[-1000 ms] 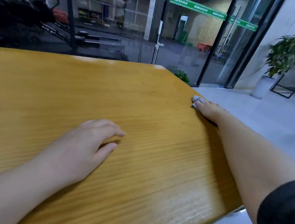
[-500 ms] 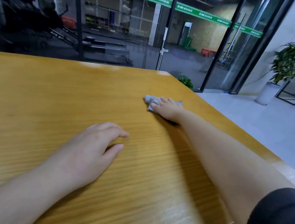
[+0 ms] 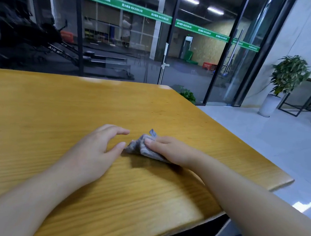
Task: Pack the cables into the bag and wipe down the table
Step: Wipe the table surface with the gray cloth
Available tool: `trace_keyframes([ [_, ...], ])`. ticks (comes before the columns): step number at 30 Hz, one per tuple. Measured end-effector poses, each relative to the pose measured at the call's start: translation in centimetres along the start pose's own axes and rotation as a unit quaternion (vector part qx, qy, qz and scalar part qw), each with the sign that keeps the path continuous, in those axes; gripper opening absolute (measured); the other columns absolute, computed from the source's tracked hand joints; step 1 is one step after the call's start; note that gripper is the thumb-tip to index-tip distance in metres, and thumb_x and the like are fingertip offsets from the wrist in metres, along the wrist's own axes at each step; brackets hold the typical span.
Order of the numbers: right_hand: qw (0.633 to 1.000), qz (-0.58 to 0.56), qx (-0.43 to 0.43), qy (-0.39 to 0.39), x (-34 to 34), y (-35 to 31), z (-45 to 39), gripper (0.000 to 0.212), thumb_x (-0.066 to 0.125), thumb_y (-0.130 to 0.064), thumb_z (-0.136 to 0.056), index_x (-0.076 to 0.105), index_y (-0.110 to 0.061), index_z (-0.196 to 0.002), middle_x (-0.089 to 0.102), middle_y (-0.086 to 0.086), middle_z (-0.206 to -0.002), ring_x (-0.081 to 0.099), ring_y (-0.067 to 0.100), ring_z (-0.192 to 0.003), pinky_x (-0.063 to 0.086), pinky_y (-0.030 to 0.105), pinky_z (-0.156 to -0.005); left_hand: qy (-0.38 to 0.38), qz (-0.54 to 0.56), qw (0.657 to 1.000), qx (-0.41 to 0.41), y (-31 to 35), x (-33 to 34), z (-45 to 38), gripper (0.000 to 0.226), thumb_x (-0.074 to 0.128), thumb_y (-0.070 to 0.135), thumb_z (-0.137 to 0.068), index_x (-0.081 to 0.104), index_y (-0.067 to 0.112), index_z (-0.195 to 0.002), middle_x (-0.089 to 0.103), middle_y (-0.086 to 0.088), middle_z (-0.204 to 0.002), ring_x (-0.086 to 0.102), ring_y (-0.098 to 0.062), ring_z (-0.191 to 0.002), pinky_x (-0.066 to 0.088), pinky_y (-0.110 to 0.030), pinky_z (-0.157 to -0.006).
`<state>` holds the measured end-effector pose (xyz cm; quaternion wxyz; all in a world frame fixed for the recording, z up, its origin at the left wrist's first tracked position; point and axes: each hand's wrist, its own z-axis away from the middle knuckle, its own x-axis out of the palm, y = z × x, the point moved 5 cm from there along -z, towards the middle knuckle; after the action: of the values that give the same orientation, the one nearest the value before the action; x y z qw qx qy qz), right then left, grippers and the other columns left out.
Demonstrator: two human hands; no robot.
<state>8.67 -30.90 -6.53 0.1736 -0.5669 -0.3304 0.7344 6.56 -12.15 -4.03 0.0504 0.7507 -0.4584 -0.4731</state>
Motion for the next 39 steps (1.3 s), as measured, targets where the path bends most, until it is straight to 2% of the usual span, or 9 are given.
trace_keyframes([
  [3,0.996,-0.060,0.022,0.067,-1.5,0.7,1.7,0.045,0.046,-0.060,-0.089,0.071,-0.027,-0.071,0.067,-0.016,-0.071,0.062,-0.001,-0.066,0.042,0.008,-0.060,0.005,0.008,1.000,-0.006,0.2,-0.2,0.3,0.026,0.058,0.015,-0.089,0.060,0.026,-0.112,0.051,0.018,-0.106,0.040,0.013,-0.092,0.025,0.007,-0.077],
  [8,0.948,-0.225,0.061,0.216,-5.8,3.8,3.8,0.039,0.048,-0.048,-0.091,0.070,-0.020,-0.077,0.066,0.004,-0.084,0.060,0.022,-0.085,0.044,0.039,-0.090,-0.011,0.003,0.999,-0.034,0.0,0.1,0.5,0.027,0.056,0.019,-0.090,0.059,0.028,-0.114,0.049,0.019,-0.107,0.042,0.004,-0.093,0.028,-0.007,-0.075],
  [12,0.832,-0.369,0.097,0.402,-10.2,6.2,5.1,0.049,0.042,-0.049,-0.090,0.071,-0.013,-0.075,0.064,0.004,-0.076,0.056,0.017,-0.062,0.042,0.027,-0.059,-0.021,0.007,0.999,-0.041,-0.1,0.2,0.6,0.026,0.056,0.020,-0.090,0.059,0.030,-0.114,0.051,0.018,-0.110,0.043,0.004,-0.098,0.029,-0.010,-0.080],
  [14,0.820,-0.292,0.116,0.479,-12.2,7.1,5.9,0.056,0.034,-0.054,-0.093,0.064,-0.015,-0.065,0.061,0.002,-0.067,0.056,0.018,-0.059,0.041,0.029,-0.055,-0.022,0.005,0.999,-0.039,-0.1,0.1,0.7,0.026,0.055,0.020,-0.090,0.058,0.030,-0.114,0.051,0.018,-0.111,0.043,0.004,-0.099,0.028,-0.008,-0.080],
  [16,0.845,-0.044,0.130,0.517,-13.7,7.4,6.7,0.059,0.022,-0.057,-0.096,0.053,-0.018,-0.063,0.055,-0.002,-0.065,0.052,0.019,-0.063,0.038,0.031,-0.055,-0.022,0.005,0.999,-0.036,-0.1,0.2,0.7,0.025,0.055,0.020,-0.091,0.058,0.031,-0.114,0.051,0.019,-0.110,0.043,0.005,-0.098,0.027,-0.002,-0.077],
  [21,0.863,0.219,0.260,0.373,-12.0,11.7,5.6,0.060,0.011,-0.053,-0.096,0.060,-0.021,-0.102,0.063,0.010,-0.108,0.052,0.028,-0.097,0.035,0.043,-0.090,-0.026,0.007,0.999,-0.040,-0.1,0.2,0.6,0.026,0.055,0.021,-0.091,0.058,0.031,-0.114,0.051,0.020,-0.109,0.043,0.004,-0.100,0.028,-0.009,-0.080],
  [24,0.858,0.221,0.380,0.266,-9.6,13.6,4.0,0.067,0.010,-0.067,-0.088,0.029,-0.036,-0.144,0.024,0.005,-0.154,0.015,0.029,-0.142,0.009,0.059,-0.108,-0.024,0.012,0.999,-0.040,-0.2,0.3,0.7,0.027,0.055,0.021,-0.090,0.057,0.033,-0.115,0.049,0.024,-0.107,0.042,0.008,-0.097,0.028,-0.004,-0.078],
  [27,0.849,0.196,0.436,0.226,-8.8,12.5,2.3,0.078,0.010,-0.078,-0.081,0.009,-0.039,-0.149,0.001,0.007,-0.159,-0.006,0.033,-0.144,0.003,0.063,-0.108,-0.022,0.021,0.998,-0.048,-0.3,0.6,0.6,0.033,0.055,0.020,-0.090,0.052,0.031,-0.121,0.050,0.020,-0.115,0.044,0.006,-0.104,0.028,-0.002,-0.084],
  [39,0.947,0.282,0.141,0.054,0.1,1.7,-4.8,0.065,0.016,-0.066,-0.092,0.006,-0.037,-0.149,-0.007,-0.001,-0.159,-0.013,0.022,-0.145,-0.005,0.055,-0.113,0.001,0.041,0.997,-0.058,-0.6,0.4,0.4,0.041,0.058,0.015,-0.088,0.048,0.027,-0.126,0.055,0.011,-0.118,0.049,-0.004,-0.112,0.034,-0.022,-0.096],
])
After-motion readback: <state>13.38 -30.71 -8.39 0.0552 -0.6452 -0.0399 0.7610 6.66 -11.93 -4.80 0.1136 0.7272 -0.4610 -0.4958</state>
